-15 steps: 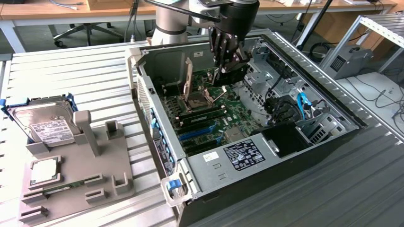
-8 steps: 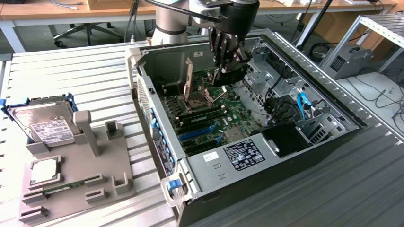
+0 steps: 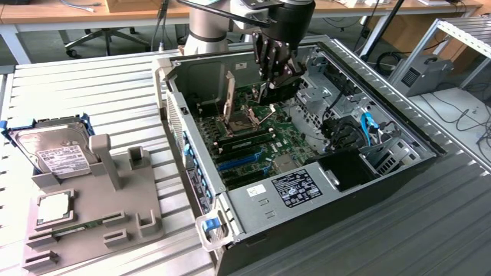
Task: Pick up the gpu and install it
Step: 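Insert the gpu into the slot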
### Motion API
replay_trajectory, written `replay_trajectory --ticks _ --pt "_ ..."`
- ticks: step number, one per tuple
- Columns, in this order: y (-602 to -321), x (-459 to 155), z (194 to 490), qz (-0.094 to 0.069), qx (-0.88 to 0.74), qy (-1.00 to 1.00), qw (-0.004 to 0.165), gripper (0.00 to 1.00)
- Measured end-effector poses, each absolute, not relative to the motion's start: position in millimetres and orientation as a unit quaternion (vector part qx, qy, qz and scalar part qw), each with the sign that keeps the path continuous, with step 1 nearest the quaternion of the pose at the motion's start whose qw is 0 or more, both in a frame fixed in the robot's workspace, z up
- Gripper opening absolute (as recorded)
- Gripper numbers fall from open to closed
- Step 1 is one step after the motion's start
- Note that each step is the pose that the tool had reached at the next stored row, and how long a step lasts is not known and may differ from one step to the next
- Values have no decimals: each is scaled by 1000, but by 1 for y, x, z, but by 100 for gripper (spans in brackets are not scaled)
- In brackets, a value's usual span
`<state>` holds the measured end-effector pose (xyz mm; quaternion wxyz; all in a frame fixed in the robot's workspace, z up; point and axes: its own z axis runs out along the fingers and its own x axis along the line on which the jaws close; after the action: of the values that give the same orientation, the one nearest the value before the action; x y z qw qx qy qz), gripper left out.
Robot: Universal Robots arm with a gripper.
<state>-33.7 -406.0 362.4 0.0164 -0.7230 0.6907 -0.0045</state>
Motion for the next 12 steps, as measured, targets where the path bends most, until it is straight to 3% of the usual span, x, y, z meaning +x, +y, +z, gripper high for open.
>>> replay_trajectory --ticks 12 --pt "-406 -34 362 -5 -702 712 16 26"
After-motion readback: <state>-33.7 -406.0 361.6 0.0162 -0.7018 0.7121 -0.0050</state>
